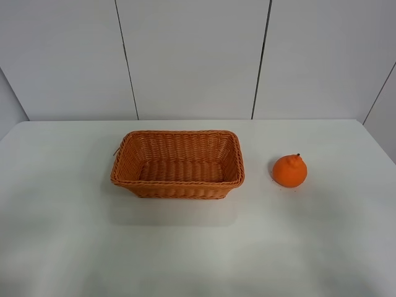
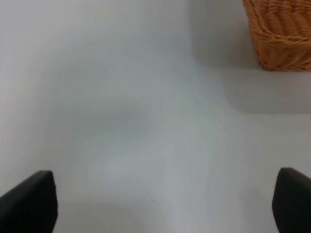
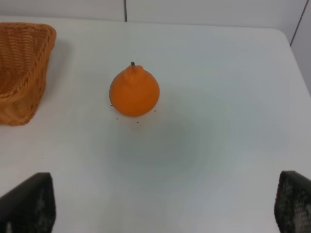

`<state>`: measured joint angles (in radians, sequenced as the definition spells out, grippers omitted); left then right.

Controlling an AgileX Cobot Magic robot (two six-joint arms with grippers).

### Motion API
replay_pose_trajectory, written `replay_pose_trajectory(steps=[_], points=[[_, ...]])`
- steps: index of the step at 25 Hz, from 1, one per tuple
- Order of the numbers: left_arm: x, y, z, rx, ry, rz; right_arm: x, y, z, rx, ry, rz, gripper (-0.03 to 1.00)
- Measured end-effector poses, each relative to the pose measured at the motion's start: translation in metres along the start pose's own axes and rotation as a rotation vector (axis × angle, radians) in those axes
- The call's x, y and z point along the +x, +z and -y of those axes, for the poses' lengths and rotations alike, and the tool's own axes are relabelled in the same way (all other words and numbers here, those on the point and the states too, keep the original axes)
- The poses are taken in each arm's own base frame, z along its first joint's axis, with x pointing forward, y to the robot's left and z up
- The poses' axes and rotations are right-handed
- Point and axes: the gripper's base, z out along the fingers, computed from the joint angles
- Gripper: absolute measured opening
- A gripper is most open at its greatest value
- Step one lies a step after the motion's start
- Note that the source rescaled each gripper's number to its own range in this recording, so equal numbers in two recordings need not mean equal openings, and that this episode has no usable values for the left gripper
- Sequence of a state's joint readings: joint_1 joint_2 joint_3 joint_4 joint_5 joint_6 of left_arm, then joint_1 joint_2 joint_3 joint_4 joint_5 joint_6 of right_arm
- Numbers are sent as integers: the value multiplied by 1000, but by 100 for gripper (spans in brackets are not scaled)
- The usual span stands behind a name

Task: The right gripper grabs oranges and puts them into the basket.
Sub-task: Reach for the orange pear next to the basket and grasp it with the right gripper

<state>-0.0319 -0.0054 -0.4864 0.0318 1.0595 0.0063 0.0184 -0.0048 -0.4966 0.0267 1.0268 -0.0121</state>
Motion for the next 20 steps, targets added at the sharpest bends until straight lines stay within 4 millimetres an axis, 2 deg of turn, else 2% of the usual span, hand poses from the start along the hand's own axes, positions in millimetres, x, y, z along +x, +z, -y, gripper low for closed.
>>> replay_pose_trajectory(steps=[12, 15, 18, 20], points=[[0, 0, 0, 0, 0, 0, -3, -1, 0, 0, 12, 0, 100], [0, 0, 0, 0, 0, 0, -26, 2, 0, 1, 24, -38, 100], [0, 0, 0, 0, 0, 0, -57, 24, -1, -10, 40, -166, 100], [0, 0, 0, 0, 0, 0, -77, 50, -2, -28, 60, -278, 100]])
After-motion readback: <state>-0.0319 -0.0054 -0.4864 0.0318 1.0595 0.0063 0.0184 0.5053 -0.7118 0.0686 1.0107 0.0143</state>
